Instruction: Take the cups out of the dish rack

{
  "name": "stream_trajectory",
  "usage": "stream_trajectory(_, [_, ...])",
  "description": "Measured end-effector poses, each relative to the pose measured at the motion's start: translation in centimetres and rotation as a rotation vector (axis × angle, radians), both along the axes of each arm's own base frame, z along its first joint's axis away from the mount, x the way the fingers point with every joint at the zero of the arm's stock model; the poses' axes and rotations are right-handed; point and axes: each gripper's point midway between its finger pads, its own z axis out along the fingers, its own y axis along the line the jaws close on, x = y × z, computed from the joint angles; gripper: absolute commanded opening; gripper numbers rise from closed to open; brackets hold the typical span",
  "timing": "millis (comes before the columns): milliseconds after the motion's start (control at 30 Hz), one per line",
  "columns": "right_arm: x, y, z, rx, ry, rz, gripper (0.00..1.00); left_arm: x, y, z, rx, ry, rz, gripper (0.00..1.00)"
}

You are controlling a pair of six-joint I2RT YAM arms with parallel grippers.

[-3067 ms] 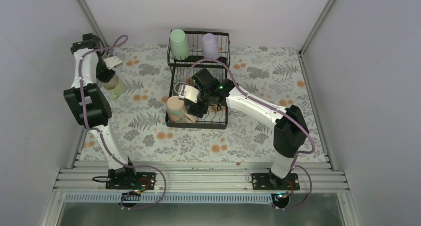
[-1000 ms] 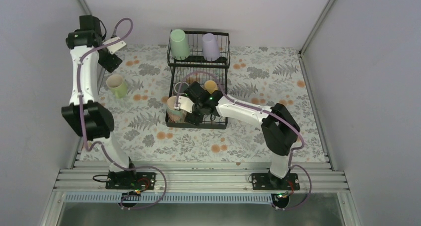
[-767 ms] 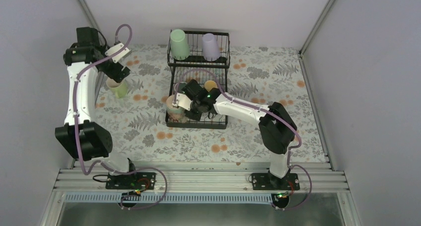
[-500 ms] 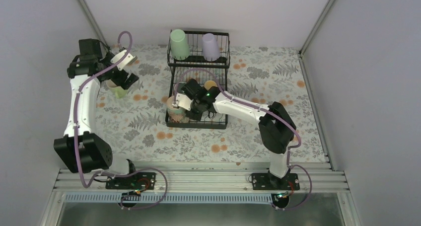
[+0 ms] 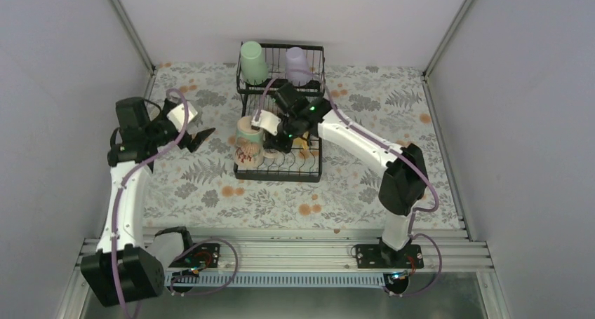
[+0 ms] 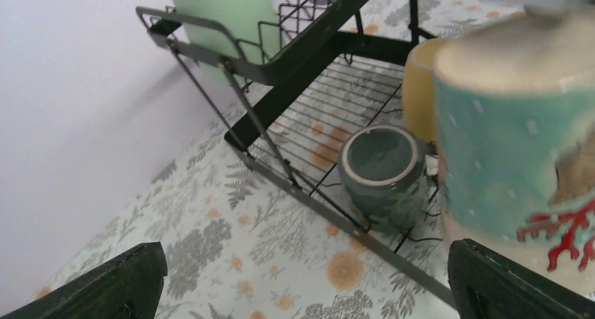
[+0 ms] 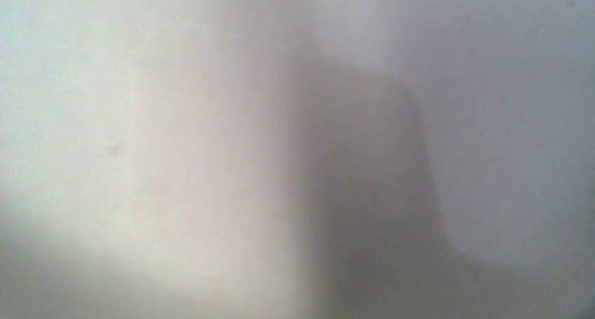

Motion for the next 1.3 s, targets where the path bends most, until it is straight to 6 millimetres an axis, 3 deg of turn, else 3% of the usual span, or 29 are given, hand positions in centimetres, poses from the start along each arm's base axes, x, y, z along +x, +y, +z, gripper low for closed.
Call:
stream_trajectory(167, [0.4,-0.2,5.2,0.139,0.076,0.039,0.04,-1.1,-1.0,0.0,-0.049,-0.132,-0.03,1.0])
stream_trajectory(367, [1.8,-0.3,12.6,0.327,0.108,0.08,0.04,-0.8,-1.3,0.6,-0.106,-0.254,-0.035,1.0])
stream_trajectory(467, [2.8,-0.1,14.5,0.402,0.139,0.095,0.04,-0.6,-1.3,0.3,-0.132,-0.282,-0.029,1.0])
stream_trajectory(600, [3.5,0.0,14.3,0.446,0.216,0.097,0.04,-0.4,-1.3,0.7,-0.168,-0.321,-0.019,1.0])
stream_trajectory(733, [4.1,0.3,12.3,0.443,0.298,0.086,0.04,0.0,-1.6,1.9,-0.203,-0.361,-0.026,1.0])
stream_trajectory(867, [4.6,0.8,10.8,0.439,0.354,0.071,0.04,0.7,-1.9,1.5,-0.249,-0.331,-0.03,0.97])
stream_trajectory(1300, [5.2,0.0,12.0,0.489,0.381,0.065,0.04,0.7,-4.8,1.4,-0.319,-0.308,-0.143,0.97])
